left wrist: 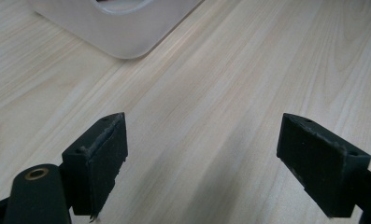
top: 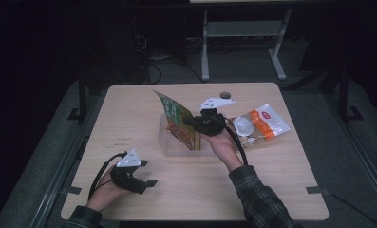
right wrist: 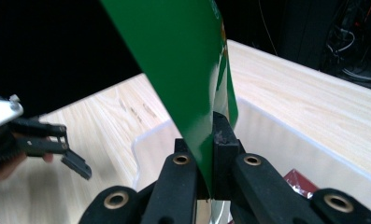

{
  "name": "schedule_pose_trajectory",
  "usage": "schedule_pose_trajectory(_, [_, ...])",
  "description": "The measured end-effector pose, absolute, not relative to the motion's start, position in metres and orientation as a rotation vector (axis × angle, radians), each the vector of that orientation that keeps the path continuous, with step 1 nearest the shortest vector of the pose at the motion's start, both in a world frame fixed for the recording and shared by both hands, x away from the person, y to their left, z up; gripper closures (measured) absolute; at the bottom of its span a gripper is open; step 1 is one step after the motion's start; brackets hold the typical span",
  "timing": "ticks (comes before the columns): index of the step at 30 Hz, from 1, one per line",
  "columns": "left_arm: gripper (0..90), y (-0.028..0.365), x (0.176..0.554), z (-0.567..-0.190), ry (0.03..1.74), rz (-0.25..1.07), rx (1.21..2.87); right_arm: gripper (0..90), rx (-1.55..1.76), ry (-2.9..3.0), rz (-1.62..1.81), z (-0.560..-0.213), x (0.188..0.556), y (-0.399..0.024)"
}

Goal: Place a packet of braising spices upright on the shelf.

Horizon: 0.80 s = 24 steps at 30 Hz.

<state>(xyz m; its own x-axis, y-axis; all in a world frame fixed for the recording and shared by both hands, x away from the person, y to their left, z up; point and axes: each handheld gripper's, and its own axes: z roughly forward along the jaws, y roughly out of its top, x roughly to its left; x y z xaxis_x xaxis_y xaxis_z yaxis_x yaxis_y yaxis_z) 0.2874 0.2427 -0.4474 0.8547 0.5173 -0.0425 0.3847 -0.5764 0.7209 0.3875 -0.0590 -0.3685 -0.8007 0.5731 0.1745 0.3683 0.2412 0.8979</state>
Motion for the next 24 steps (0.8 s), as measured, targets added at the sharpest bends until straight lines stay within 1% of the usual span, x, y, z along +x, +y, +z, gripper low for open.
schedule_pose_trajectory(7, [15.8,0.242,0.287,-0.448,0.651,0.219,2.257,88.4,0.892,2.332,1.594,-0.37,0.386,-0.059])
schedule_pose_trajectory(9, [15.8,0.241,0.287,-0.448,0.65,0.22,2.257,85.8,0.883,2.34,1.59,-0.37,0.386,-0.059])
schedule_pose_trajectory(14, [15.8,0.241,0.287,-0.448,0.651,0.213,2.259,67.9,0.875,2.354,1.593,-0.369,0.385,-0.058])
schedule_pose_trajectory(17, [15.8,0.241,0.287,-0.449,0.655,0.209,2.257,51.2,0.884,2.363,1.566,-0.366,0.383,-0.058])
schedule_pose_trajectory(18, [15.8,0.241,0.287,-0.449,0.654,0.212,2.259,47.7,0.89,2.369,1.551,-0.365,0.382,-0.058])
schedule_pose_trajectory(21, [15.8,0.242,0.287,-0.449,0.651,0.215,2.261,41.6,0.892,2.378,1.531,-0.364,0.379,-0.059])
schedule_pose_trajectory(24, [15.8,0.241,0.287,-0.448,0.653,0.212,2.264,38.5,0.869,2.376,1.52,-0.361,0.374,-0.064])
